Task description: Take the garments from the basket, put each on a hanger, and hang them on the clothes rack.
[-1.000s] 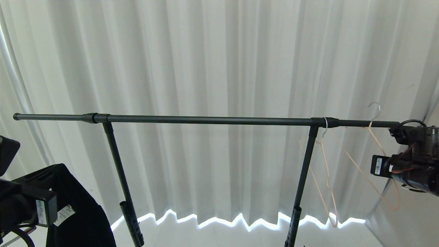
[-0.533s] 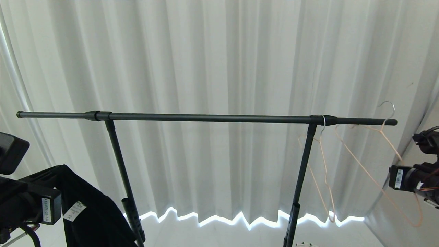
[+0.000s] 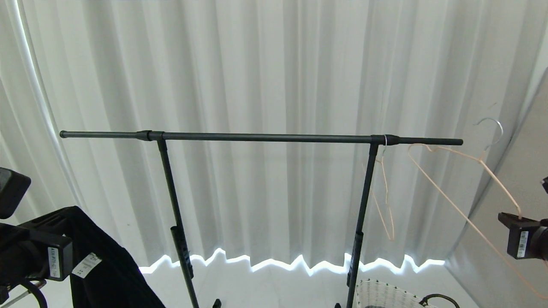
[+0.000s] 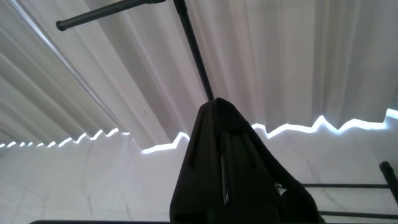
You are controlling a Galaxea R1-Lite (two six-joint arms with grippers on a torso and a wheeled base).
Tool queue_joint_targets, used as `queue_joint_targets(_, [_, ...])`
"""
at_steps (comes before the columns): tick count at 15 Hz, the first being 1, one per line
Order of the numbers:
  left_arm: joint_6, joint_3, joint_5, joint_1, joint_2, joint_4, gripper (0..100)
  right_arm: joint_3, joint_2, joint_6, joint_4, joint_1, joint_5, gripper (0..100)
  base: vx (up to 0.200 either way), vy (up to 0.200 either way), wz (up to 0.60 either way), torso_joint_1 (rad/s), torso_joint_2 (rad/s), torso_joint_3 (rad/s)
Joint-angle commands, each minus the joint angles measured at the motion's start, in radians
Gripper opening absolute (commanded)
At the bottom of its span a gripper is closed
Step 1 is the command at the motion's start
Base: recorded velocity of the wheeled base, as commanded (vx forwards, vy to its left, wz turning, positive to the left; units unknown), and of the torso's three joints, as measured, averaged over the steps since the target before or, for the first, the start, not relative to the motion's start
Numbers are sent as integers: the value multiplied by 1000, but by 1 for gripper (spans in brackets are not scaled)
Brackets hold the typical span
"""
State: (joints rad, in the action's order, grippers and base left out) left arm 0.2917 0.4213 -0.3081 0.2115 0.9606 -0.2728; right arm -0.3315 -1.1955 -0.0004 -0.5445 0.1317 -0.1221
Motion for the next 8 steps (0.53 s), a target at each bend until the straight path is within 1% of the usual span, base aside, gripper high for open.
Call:
queue_joint_targets(1, [-2, -10, 0, -3, 0, 0, 0, 29, 67, -20, 17, 22, -1, 0, -200, 0, 0, -2, 2, 2])
queue_joint_targets(2, [-2, -16, 0, -3, -3, 0, 0, 29, 86, -26, 38, 28, -1, 0, -200, 0, 0, 2, 2, 7])
queue_joint_targets(5, [-2, -30, 0, -3, -14, -2, 0, 25, 137, -26, 83, 45, -1, 0, 0, 0, 0, 0, 0, 0])
queue_joint_targets(8, [4, -29, 0, -3, -14, -2, 0, 9, 166, -33, 92, 51, -1, 0, 0, 0, 0, 0, 0, 0])
